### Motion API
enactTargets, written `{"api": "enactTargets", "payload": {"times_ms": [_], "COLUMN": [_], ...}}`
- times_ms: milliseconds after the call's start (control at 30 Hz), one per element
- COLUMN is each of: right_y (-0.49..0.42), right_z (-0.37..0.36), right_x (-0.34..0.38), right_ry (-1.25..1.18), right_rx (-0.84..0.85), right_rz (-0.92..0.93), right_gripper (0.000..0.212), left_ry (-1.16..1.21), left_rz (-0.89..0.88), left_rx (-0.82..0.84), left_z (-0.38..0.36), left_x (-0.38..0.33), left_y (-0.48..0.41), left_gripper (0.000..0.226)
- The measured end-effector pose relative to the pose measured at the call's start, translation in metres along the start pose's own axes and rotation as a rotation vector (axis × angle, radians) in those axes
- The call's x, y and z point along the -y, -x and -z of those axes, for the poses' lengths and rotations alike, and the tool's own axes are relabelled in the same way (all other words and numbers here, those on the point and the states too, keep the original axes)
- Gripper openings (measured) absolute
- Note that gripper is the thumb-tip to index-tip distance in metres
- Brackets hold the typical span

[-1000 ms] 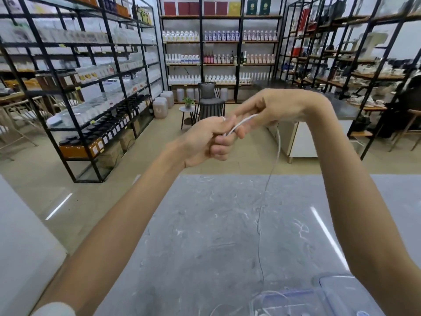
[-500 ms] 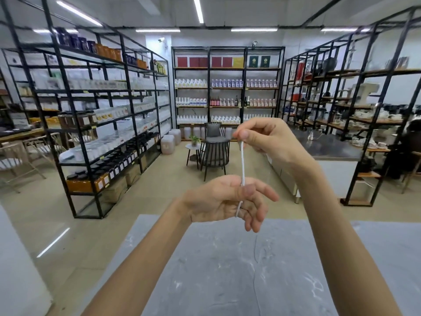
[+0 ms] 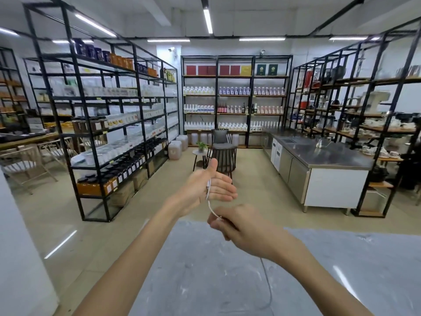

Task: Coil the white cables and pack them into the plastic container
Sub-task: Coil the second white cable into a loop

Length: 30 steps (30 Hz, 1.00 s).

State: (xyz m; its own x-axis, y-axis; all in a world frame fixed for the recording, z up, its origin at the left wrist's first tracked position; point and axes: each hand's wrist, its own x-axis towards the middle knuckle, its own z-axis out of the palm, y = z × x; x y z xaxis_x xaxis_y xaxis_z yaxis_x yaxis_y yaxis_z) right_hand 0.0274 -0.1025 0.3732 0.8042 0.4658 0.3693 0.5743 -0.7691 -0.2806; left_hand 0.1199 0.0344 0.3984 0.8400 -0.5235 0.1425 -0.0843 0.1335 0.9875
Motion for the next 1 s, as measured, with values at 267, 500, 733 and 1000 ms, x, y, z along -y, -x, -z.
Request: {"api": "enactTargets", "payload": {"times_ms": [267, 500, 733, 1000], "right_y": [-0.038, -0.060, -0.052, 0.008], "right_z": [0.068, 0.041, -0.015, -0.073], "right_x": [-0.022, -0.043, -0.038, -0.016], "right_ry": [-0.205, -0.530, -0.756, -0.492], "right_rx": [-0.485, -0.688, -0.343, -0.002], "right_rz": [0.180, 0.089, -0.138, -0.217], "right_gripper": [0.002, 0.004, 0.036, 0.021], "left_ry": [0.169, 0.278, 0.240, 0.196], "left_rz": [-0.007, 0.000, -0.020, -0.036], "left_rx": [0.357, 0.276, 0.189, -0.116], "left_z": [-0.029, -0.027, -0.010, 0.010], "left_x": [0.000, -0.008, -0.010, 0.012], "left_y": [0.030, 0.026, 0.018, -0.010], "left_gripper": [0.111, 0.105, 0.100, 0.102]}}
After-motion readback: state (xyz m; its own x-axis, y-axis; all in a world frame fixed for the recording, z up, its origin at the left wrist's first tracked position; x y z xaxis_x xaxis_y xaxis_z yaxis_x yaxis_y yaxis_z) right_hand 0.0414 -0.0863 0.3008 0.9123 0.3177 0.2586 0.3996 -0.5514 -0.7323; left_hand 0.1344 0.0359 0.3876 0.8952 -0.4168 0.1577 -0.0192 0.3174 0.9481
